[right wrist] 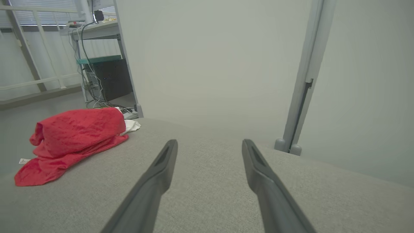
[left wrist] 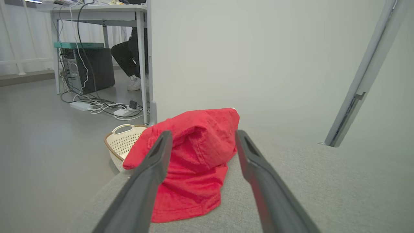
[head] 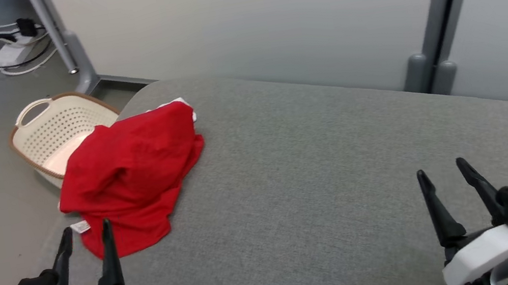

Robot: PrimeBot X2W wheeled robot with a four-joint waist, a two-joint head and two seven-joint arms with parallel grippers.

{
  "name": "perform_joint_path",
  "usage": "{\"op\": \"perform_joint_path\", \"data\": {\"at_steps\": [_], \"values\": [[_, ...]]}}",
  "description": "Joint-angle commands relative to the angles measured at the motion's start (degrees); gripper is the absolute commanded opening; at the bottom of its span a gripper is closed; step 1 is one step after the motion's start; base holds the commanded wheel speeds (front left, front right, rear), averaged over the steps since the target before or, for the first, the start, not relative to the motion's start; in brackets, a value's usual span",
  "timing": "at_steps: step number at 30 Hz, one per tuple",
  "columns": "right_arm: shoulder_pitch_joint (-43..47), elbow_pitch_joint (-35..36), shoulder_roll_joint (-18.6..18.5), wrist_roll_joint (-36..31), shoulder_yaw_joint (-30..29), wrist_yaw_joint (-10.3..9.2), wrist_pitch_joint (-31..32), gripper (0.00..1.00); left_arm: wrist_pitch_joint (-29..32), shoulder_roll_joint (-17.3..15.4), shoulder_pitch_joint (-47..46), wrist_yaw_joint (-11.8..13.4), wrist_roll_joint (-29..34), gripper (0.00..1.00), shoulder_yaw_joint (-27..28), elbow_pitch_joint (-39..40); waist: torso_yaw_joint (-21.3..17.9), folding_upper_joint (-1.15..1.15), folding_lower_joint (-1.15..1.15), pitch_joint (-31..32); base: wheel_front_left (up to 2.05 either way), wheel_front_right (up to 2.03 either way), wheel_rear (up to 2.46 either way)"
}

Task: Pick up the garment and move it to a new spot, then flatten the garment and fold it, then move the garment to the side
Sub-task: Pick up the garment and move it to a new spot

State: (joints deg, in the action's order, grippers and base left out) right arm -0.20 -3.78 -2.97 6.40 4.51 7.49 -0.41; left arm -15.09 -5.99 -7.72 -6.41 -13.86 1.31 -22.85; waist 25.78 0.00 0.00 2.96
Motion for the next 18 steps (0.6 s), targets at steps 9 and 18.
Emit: {"op": "perform_joint_path", "data": {"at_steps": [9, 18], "values": [[-5.59, -1.65, -1.35, 0.62, 4.24, -0.01, 0.63, 1.00, -0.07, 0.66, 1.63, 0.78, -0.60, 1.00, 4.62, 4.21, 4.16, 0.00, 0.00, -3.30, 0.00, 0.00, 0.00], [-6.91, -3.33, -1.94, 1.31, 4.64, -0.01, -0.32, 1.00, -0.06, 1.73, 2.14, 0.22, 0.12, 1.00, 5.24, 5.20, 4.38, 0.00, 0.00, -3.76, 0.00, 0.00, 0.00]]}}
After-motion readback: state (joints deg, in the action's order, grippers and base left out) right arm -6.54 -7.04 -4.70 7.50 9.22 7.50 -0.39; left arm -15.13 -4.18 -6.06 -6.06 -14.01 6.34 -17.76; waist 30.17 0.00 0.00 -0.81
